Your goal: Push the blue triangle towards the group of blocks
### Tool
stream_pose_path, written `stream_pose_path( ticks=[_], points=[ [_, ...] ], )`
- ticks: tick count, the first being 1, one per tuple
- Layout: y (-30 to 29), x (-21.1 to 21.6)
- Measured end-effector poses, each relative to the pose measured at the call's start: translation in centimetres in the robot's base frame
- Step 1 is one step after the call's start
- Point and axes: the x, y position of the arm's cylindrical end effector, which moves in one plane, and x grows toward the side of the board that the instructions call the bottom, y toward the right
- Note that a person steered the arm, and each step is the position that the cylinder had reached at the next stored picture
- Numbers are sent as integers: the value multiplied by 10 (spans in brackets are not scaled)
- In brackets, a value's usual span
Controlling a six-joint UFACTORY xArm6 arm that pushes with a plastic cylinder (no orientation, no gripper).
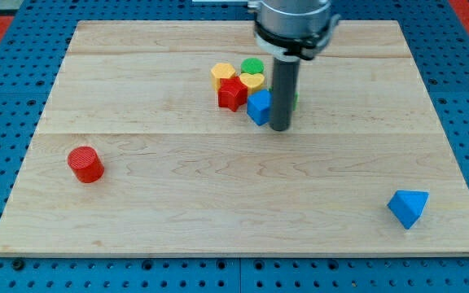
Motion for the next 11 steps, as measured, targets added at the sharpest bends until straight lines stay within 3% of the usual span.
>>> stream_pose_path(
  ticks=[1,2,3,5,6,7,8,9,10,11],
  points=[
    [26,48],
    [58,124],
    [132,168],
    [158,86],
    [157,84],
    [236,138],
    [193,160],
    [115,142],
    [117,90],
    [138,79]
  ],
)
